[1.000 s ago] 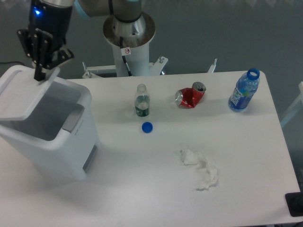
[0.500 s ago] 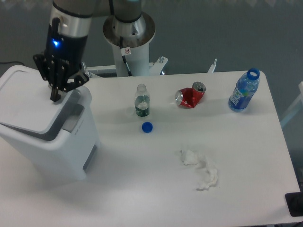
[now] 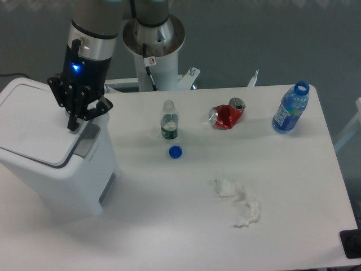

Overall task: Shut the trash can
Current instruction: 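Hold the gripper pressed on the closed lid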

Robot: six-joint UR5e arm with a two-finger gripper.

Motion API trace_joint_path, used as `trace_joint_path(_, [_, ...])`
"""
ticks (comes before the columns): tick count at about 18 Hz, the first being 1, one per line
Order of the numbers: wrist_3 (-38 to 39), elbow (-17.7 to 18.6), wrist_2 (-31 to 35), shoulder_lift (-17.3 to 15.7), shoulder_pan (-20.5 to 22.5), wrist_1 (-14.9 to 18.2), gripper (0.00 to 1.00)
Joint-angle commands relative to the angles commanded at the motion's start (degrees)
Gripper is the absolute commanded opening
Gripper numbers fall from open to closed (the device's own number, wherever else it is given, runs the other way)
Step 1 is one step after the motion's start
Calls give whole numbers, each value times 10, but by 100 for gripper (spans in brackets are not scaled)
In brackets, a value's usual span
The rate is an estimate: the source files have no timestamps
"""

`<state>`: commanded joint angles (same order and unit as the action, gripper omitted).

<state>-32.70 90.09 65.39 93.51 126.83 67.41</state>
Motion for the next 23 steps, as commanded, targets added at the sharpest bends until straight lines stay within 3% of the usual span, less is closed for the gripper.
trace_joint_path(23, [2, 1, 0, 10, 0, -14, 0])
